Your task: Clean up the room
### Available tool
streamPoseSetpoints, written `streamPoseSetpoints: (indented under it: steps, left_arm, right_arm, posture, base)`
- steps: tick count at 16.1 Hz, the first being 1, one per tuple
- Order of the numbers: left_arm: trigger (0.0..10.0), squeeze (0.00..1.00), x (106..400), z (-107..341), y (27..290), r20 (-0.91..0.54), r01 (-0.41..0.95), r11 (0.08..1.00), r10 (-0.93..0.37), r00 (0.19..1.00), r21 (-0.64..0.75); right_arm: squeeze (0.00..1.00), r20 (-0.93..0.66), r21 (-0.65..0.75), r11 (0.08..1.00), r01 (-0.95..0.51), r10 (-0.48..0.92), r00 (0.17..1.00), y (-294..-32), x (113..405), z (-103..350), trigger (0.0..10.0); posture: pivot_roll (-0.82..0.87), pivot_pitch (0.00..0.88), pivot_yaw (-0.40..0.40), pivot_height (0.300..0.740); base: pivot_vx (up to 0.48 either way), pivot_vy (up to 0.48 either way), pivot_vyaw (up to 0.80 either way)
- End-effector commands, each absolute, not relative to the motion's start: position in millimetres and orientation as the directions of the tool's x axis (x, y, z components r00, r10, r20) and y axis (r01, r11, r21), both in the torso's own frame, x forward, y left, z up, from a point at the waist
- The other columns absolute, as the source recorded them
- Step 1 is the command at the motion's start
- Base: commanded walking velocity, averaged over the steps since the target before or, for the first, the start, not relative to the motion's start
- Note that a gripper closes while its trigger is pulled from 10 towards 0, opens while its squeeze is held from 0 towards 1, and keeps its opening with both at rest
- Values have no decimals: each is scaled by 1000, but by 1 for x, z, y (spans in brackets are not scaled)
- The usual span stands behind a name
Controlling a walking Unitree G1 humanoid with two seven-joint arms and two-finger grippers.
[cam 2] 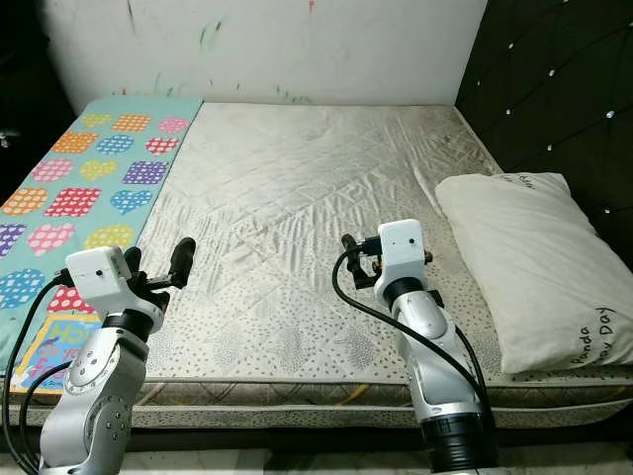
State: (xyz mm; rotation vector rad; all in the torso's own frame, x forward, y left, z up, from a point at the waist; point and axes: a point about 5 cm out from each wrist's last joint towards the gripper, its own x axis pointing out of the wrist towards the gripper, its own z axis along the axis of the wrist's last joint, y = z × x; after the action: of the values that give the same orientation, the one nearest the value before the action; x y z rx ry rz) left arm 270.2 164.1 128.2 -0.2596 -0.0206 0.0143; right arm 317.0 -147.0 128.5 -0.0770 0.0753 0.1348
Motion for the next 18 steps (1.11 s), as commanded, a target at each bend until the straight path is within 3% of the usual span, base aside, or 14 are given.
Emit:
streamPoseSetpoints:
  steps: [1, 12, 18]
  left_arm:
    - [10000, 0, 272, 122, 176, -4, -61, 985, 61, 998, -163]
    - [10000, 0, 271, 109, 182, -28, -59, 984, 55, 998, -170]
    - [10000, 0, 259, 94, 206, -88, -73, 992, 64, 994, -102]
  right_arm:
    - [0, -73, -26, 995, -94, 92, 993, -151, 319, 133, 10000]
    - [0, -180, -41, 982, -186, 176, 968, -146, 315, 111, 10000]
    - [0, -165, -118, 985, -130, 109, 980, -170, 309, 111, 10000]
  posture:
    - [-136, 0, -13, 740]
    - [-136, 0, -10, 740]
    - [-135, 0, -11, 740]
  base:
    - [0, 0, 0]
    - [0, 0, 0]
    - [0, 0, 0]
